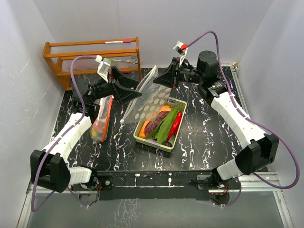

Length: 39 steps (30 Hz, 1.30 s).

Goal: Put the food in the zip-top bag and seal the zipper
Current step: Open the zipper of the food storage bag.

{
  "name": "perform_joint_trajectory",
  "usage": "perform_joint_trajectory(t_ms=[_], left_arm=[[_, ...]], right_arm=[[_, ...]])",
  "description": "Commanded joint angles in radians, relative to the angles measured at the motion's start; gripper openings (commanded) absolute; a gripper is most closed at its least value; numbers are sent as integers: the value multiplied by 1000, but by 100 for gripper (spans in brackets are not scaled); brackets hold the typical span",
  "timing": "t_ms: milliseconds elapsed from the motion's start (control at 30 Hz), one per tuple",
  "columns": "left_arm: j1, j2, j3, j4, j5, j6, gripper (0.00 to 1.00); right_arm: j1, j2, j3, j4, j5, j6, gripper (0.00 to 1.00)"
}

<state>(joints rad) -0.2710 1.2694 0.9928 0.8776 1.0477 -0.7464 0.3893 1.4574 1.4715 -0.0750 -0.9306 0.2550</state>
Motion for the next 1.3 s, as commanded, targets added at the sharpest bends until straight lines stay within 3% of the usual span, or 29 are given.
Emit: perform_joint_trajectory(t_ms=[0,333,567,733,900,1033,1067,1133,1167,1267], left_arm=[[-6,-24,16,-64,2,87,72],[-6,-31,-16,-86,-6,105,41],[-6,-41,-32,-118,5,126,41],[-5,-55,-47,-123,15,129,59],[-6,-60,-51,-177,18,169,58],[-6,-66,-56,-182,29,174,42],[-6,-67,-57,-185,31,174,34],[-5,-72,-56,-192,34,180,7],[-6,-73,-54,-198,32,183,0],[-5,-76,-54,-210,31,196,0]], right_arm=[[13,-16,53,44,-3,-17,8],[12,-28,45,35,4,-26,8],[13,-29,56,9,13,-46,8],[13,-27,59,3,11,-52,8],[13,-28,60,-2,10,-55,8],[13,-28,59,-18,21,-68,8],[13,-27,57,-22,28,-70,8],[13,-24,55,-29,47,-71,8],[13,-23,53,-33,57,-71,8],[13,-9,58,-52,95,-64,8]])
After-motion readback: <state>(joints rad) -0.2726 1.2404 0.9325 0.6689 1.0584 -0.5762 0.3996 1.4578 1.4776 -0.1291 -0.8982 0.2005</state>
